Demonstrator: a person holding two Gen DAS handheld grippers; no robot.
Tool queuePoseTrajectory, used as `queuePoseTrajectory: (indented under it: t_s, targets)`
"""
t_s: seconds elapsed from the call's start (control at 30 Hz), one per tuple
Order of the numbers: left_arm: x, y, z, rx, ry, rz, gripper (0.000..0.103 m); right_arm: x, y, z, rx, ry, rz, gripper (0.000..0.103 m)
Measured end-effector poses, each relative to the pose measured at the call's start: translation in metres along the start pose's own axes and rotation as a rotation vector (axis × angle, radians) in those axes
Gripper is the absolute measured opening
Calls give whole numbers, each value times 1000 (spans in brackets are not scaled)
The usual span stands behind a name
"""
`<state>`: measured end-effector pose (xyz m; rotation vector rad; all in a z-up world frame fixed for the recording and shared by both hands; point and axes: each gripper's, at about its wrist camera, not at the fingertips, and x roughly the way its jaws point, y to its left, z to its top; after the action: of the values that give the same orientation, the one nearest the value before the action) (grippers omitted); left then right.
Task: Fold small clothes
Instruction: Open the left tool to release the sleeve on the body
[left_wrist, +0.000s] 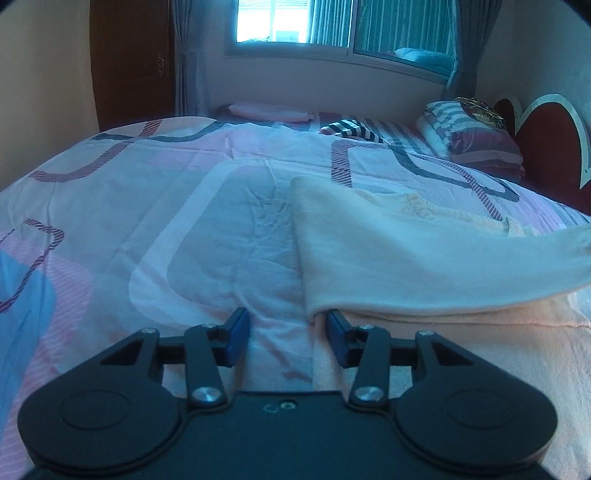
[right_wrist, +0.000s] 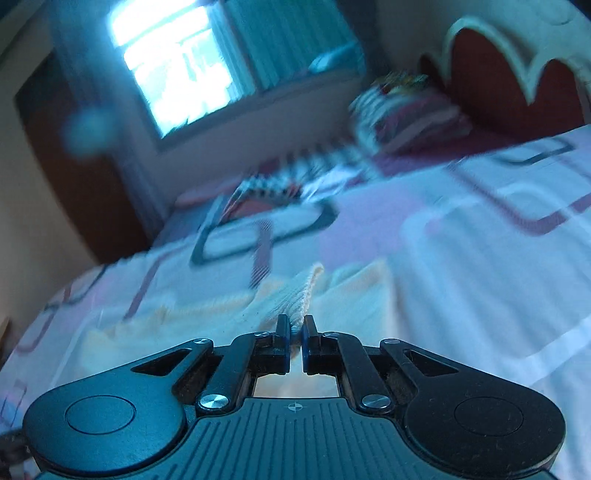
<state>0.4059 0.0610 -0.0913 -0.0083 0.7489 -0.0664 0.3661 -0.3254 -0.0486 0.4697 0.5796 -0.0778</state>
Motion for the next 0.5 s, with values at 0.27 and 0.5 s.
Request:
queuePoseTrajectory:
  t_s: [0.27,0.5]
  targets:
    - [2,-5,4,40,10,-24,26,10,-18,-10,29,103,4,5]
    - [3,-1,4,45,15,-35,26,10,-23,-17,37,122,-16,5]
